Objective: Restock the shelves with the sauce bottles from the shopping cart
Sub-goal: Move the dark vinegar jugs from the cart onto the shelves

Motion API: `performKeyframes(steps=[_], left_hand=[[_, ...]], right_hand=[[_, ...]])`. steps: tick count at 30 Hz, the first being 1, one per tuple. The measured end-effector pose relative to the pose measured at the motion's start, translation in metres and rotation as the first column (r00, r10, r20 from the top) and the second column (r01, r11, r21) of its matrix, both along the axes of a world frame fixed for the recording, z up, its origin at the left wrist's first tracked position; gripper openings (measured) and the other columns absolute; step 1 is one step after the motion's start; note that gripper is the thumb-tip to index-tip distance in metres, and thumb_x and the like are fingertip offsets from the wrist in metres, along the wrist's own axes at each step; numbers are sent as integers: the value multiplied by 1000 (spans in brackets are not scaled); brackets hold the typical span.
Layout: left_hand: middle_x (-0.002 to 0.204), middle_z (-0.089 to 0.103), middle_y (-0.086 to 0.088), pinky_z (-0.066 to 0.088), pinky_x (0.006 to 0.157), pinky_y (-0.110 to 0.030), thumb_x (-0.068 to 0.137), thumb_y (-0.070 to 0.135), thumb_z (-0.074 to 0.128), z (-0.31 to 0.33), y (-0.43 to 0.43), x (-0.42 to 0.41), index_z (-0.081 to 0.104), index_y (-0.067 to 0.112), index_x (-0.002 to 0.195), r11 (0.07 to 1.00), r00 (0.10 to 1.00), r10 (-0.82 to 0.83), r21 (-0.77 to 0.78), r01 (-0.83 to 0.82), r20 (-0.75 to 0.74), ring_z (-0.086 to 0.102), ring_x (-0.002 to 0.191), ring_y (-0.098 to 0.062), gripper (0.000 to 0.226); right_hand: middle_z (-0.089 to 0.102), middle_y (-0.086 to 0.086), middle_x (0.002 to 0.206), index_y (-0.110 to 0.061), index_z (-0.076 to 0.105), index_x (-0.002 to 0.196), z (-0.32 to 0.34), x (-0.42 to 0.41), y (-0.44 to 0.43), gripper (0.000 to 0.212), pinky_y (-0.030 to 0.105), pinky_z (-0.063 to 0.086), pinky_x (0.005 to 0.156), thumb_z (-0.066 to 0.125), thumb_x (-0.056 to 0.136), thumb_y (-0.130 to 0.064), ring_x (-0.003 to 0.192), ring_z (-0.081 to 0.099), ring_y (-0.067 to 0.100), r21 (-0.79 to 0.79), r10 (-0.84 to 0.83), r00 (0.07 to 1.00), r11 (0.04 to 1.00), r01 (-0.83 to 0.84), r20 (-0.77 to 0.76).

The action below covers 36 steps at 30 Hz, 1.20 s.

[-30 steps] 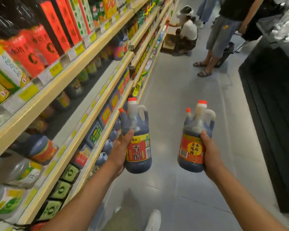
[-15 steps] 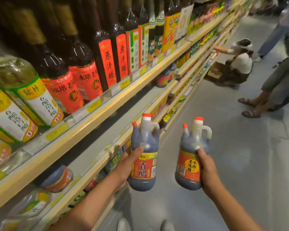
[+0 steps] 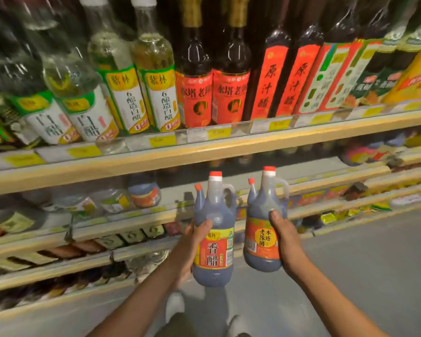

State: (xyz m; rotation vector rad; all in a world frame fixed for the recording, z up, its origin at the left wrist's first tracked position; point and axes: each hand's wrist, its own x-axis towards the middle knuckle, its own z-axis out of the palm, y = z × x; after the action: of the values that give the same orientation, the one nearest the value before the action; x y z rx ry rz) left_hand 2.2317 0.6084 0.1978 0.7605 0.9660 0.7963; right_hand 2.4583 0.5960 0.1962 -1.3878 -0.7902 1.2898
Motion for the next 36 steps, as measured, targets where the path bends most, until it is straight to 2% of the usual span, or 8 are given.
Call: performKeyframes(steps=[6,9,13,19,23,27,32,36], left_hand=[[124,68,-24,60,79,-42,52,74,83,-9,-31,-16,48,12,143,992,990,125,-32,-123,58,71,105,-39,115],[132,66,-19,57,91,-50,59,75,80,-20,-40,-22,44,15,148,981,981,188,-50,-185,48,66,116,-39,113],[135,64,-16,47,105,-60,63,74,79,-27,-44,-25,46,17,148,973,972,232,-29,-231,43,63,122,-39,108],[130,68,-14,57,90,-43,51,74,85,-38,-37,-25,50,17,143,952,951,306,-6,-306,29,67,117,-34,114],[130,68,-17,58,87,-41,54,72,84,-56,-26,-34,50,14,144,942,941,334,9,-335,51,67,116,-36,113],[123,70,-23,57,92,-46,52,71,86,-79,-17,-50,58,11,136,918,917,396,-27,-395,56,68,111,-39,107],[107,76,-17,62,70,-35,86,55,66,-101,-13,-65,63,12,123,880,878,474,-56,-472,65,76,91,-29,57],[108,75,-20,62,72,-38,72,57,66,-113,-13,-75,64,9,123,854,851,519,-75,-515,74,75,92,-32,70]], right_hand=[[72,21,116,-21,67,123,-10,-19,11,83,60,50,99,79,59,-73,107,67,44,2,227,969,974,-228,-93],[73,20,113,-21,69,120,-10,-27,14,85,52,56,92,80,54,-74,102,71,38,-8,319,939,947,-322,-131],[70,18,121,-15,60,133,-10,-35,19,68,54,53,97,66,82,-60,111,67,39,-26,364,910,926,-376,-198],[72,22,115,-14,70,116,-22,-43,34,52,42,61,79,60,84,-54,95,73,32,-103,388,836,883,-458,-387],[70,27,115,-6,62,126,-41,-48,54,95,45,59,79,95,49,-50,95,71,37,-40,489,829,855,-517,-272],[75,18,104,-6,61,124,-47,-58,91,80,38,59,71,88,57,-40,88,74,29,41,513,853,858,-512,-97],[76,13,107,-13,62,124,-49,-82,147,57,41,59,79,78,71,-25,96,73,28,105,520,854,848,-519,27],[78,7,99,-9,73,105,-42,-106,181,72,45,57,94,93,51,-52,96,74,24,48,476,859,869,-492,188]])
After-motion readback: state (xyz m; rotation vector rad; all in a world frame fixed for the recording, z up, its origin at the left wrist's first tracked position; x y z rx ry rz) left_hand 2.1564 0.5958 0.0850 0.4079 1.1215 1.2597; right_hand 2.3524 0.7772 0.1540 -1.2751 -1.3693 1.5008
